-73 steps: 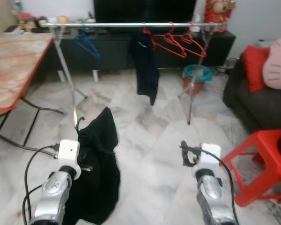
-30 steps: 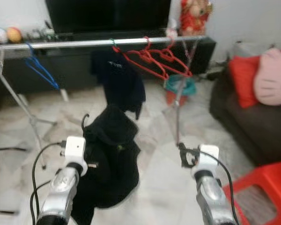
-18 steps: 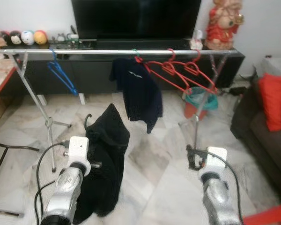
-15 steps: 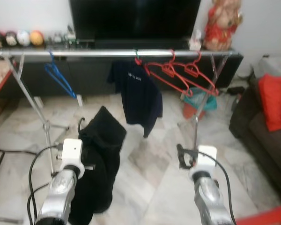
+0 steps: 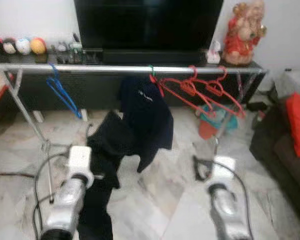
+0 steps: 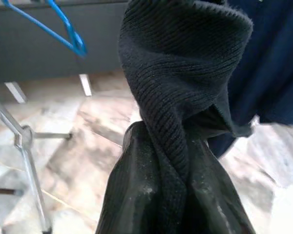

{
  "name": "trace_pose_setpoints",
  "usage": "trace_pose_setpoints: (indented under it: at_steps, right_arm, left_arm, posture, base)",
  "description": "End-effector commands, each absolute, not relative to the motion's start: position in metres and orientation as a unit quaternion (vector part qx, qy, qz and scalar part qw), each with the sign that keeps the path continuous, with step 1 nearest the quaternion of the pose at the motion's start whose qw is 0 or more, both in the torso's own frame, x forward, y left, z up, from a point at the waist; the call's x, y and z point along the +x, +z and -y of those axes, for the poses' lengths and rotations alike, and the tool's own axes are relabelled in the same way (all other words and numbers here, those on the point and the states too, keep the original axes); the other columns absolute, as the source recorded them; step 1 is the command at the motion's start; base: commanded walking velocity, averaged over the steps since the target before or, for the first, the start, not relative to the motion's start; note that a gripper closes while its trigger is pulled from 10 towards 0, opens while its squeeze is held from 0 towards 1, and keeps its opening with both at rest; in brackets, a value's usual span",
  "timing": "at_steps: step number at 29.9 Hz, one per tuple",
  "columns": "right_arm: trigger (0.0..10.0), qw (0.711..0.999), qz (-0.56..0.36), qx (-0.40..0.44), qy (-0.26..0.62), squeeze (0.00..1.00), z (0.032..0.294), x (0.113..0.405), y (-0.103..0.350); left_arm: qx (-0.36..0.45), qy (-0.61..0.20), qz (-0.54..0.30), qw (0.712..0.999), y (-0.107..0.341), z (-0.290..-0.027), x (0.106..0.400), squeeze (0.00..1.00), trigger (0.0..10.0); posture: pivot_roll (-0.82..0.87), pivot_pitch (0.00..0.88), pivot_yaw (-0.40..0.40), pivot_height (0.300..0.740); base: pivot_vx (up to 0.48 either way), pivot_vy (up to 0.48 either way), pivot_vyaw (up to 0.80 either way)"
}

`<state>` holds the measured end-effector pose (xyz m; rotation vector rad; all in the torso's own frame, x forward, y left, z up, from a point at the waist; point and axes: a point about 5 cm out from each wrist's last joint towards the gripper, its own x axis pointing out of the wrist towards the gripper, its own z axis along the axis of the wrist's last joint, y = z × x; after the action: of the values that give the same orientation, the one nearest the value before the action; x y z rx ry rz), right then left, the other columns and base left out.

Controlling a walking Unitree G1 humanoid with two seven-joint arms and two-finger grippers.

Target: Hang hanger

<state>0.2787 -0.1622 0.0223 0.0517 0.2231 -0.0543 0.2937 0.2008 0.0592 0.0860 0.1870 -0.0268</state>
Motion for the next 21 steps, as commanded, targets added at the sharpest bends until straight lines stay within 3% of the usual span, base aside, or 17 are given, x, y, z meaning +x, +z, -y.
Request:
trace_pose_setpoints:
  at_steps: [1,15,21]
  right_arm:
    - [10.0,0.992,-0.115,0.022,-0.043,0.0,0.1751,0.2778,0.0221]
    - [10.0,0.992,-0.117,0.025,-0.037,0.0,0.1735,0.2779,0.0215]
    - [10.0,0.992,-0.119,0.026,-0.036,0.0,0.1738,0.2775,0.0208]
  left_arm:
    - [0.045,-0.023,-0.072,0.996,0.0679,-0.1924,0.2999,0.0,10.0]
    - [0.048,-0.022,-0.073,0.996,0.0672,-0.1922,0.3002,0.0,10.0]
    - [0.044,-0.026,-0.068,0.996,0.067,-0.1901,0.2996,0.0,10.0]
  posture:
    - [-0.17,0.0,-0.032,0.74]
    - [-0.17,0.0,-0.034,0.74]
    - [-0.17,0.0,-0.035,0.74]
  base:
    - [0.398,0.0,0.0]
    - [0.391,0.0,0.0]
    - [0.047,0.0,0.0]
